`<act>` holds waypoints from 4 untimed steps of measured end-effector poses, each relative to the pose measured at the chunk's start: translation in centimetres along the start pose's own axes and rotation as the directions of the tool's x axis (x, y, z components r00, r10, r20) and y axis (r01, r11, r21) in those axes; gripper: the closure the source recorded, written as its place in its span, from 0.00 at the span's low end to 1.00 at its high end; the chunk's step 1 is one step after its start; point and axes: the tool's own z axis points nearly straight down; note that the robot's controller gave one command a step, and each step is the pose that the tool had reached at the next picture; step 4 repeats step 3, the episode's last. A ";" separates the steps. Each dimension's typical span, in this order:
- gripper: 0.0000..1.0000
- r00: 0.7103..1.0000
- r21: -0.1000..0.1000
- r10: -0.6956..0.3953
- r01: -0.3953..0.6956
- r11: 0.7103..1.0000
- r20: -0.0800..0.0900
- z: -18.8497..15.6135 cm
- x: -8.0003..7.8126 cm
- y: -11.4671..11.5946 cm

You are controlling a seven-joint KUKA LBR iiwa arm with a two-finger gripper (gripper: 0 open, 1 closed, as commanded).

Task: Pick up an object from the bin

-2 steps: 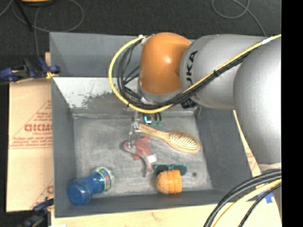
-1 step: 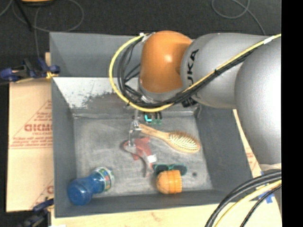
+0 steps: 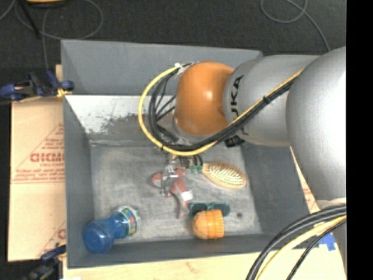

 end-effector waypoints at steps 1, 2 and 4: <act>1.00 0.995 -0.002 -0.103 0.103 0.995 0.003 5.5 1.4 -2.2; 1.00 0.995 -0.002 -0.102 0.102 0.995 0.003 5.5 1.4 -2.2; 1.00 0.990 0.000 -0.140 0.140 0.990 -0.002 -9.8 2.4 -2.1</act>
Offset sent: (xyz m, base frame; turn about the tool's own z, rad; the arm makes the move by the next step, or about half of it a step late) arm 0.0000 0.0000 0.0000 0.0000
